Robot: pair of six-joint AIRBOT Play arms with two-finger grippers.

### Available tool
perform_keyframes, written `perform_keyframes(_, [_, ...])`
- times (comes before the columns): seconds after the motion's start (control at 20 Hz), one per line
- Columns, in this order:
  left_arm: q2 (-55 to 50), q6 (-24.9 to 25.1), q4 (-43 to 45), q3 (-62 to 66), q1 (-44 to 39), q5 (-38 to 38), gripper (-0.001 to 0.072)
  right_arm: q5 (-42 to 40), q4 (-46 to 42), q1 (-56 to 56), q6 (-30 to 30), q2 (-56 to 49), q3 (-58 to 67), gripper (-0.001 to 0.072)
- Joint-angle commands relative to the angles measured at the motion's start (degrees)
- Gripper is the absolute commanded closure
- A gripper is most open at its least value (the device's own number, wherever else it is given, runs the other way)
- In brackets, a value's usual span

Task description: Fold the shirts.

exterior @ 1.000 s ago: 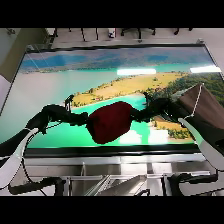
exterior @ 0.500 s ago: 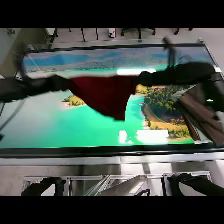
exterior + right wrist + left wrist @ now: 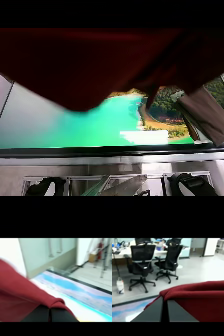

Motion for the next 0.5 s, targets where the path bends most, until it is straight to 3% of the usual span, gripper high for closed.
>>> perform_keyframes(0.0, [-2.9,-1.1,1.4,1.3,3.3,8.9,0.0697,-6.5,-3.8,0.0,0.7,-3.3,0.3,0.0692])
perform_keyframes(0.2, [-12.4,-1.0,1.7,-9.7,-3.0,15.0,0.0697,-10.8,-0.1,0.6,0.6,-13.0,-10.4,0.0692])
perform_keyframes(0.3, [-17.4,0.1,3.7,-20.3,-8.5,12.4,0.0697,-7.3,0.6,2.0,0.2,-17.7,-20.5,0.0692])
perform_keyframes(0.45, [-26.2,0.1,11.2,-35.3,-16.0,2.6,0.0696,2.7,0.9,4.5,0.2,-26.1,-34.5,0.0692])
